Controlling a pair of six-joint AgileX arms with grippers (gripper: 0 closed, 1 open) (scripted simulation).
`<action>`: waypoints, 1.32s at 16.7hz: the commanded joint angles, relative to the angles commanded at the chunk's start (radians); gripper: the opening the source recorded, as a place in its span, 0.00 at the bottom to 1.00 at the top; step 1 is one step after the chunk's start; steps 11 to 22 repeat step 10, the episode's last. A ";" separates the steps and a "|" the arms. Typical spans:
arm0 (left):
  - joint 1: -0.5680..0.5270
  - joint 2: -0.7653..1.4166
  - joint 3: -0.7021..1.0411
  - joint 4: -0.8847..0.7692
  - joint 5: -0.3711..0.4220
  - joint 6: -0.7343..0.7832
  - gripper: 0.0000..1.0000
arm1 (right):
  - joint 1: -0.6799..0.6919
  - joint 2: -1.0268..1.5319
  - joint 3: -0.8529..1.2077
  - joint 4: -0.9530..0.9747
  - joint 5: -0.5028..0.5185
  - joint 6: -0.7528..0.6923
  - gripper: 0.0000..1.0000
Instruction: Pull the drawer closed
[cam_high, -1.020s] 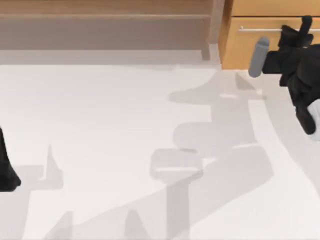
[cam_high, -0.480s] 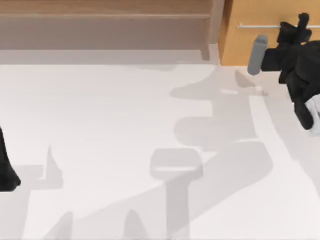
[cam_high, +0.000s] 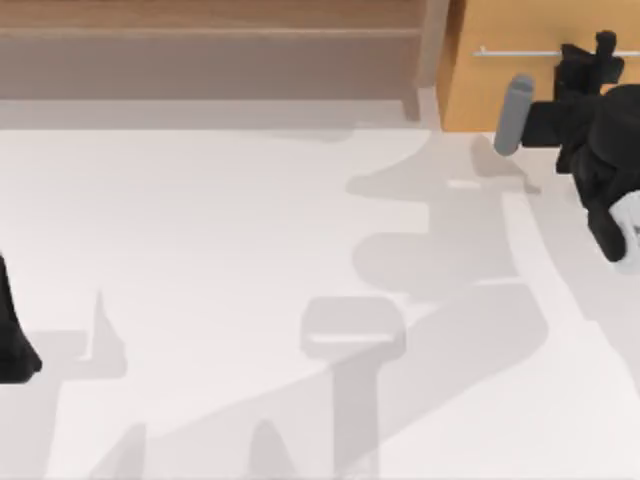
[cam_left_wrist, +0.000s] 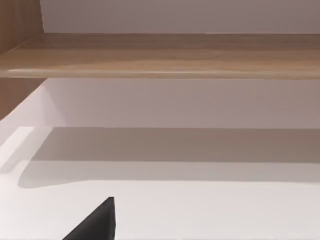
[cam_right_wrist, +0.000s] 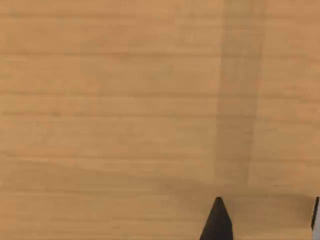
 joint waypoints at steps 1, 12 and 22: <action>0.000 0.000 0.000 0.000 0.000 0.000 1.00 | 0.000 0.000 0.000 0.000 0.000 0.000 0.75; 0.000 0.000 0.000 0.000 0.000 0.000 1.00 | 0.000 0.000 0.000 0.000 0.000 0.000 1.00; 0.000 0.000 0.000 0.000 0.000 0.000 1.00 | 0.000 0.000 0.000 0.000 0.000 0.000 1.00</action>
